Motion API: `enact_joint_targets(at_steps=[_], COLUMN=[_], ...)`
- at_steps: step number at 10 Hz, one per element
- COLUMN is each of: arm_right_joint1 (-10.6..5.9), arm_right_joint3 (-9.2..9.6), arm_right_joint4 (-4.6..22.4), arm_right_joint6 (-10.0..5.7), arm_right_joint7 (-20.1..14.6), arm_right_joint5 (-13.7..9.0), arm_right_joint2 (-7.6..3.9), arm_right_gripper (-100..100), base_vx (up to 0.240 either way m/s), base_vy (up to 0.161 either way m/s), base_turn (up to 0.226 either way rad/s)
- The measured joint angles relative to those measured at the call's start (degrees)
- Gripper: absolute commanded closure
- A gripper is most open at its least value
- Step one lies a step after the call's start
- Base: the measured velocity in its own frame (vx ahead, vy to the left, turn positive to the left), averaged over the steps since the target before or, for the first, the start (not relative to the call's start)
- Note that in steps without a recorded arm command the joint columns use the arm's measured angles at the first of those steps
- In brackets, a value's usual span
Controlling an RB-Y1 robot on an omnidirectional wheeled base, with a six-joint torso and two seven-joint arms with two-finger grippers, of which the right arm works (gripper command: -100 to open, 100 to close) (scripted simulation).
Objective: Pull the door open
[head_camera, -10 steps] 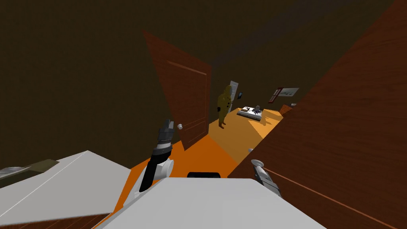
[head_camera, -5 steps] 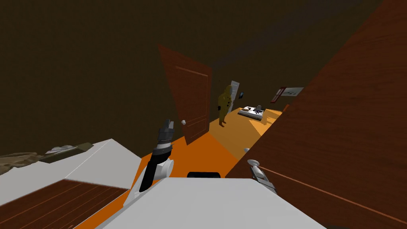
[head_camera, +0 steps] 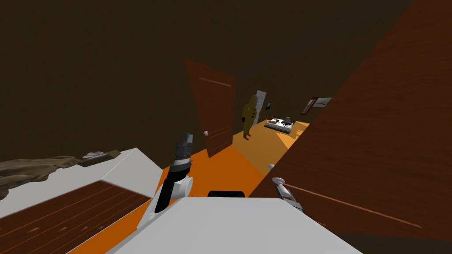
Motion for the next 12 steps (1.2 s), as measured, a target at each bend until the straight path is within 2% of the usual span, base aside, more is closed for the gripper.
enact_joint_targets(at_steps=[4, 6, 12], arm_right_joint1=[0.88, 1.16, -0.37], arm_right_joint3=[2.42, 3.27, 4.36], arm_right_joint4=[-0.8, -0.8, 1.2], arm_right_joint6=[-1.56, -2.08, -3.26], arm_right_joint7=[-0.5, -0.7, -2.5], arm_right_joint5=[2.2, 2.9, 3.9], arm_right_joint2=[-1.16, -1.28, -2.52], arm_right_gripper=[100, 100, 100], base_vx=[-0.194, -0.113, -0.214], base_vy=[-0.038, -0.019, -0.019], base_turn=[0.039, 0.062, 0.118])
